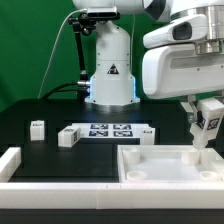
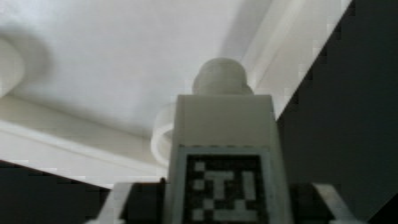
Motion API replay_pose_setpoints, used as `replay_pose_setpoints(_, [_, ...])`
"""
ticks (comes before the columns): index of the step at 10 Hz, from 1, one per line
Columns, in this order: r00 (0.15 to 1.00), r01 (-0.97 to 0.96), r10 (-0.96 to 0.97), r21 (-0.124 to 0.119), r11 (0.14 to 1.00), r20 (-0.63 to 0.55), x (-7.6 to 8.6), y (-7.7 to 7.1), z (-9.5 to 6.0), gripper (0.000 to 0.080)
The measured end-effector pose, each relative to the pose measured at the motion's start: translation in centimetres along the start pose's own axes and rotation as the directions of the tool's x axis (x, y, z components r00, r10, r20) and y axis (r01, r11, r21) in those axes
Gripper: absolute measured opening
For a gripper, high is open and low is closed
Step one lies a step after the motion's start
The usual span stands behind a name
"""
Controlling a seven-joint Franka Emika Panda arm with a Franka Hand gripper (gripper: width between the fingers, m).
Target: Assemble one leg
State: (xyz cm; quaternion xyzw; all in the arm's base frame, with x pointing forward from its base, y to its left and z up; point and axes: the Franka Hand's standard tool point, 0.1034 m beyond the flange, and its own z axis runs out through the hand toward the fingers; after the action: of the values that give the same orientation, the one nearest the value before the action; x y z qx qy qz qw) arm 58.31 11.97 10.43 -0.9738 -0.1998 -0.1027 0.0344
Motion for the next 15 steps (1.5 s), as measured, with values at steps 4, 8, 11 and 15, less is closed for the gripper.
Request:
replay_pose_setpoints(4, [0.986, 0.065, -0.071, -0.047, 0.997, -0.151, -1.2, 0.4, 0.8, 0.0291])
replay_pose_setpoints(8, [0.982, 0.070, -0.077, -0.049, 0.996, -0.172, 1.9, 1.7, 1.5, 0.0291])
replay_pose_setpoints(11, [0.982, 0.067, -0.074, -0.044, 0.997, -0.171, 2.9, 1.9, 2.1, 0.0291])
replay_pose_setpoints(15, [0.977, 0.071, -0.079, -0.047, 0.996, -0.198, 3.1, 1.4, 3.1, 0.0291])
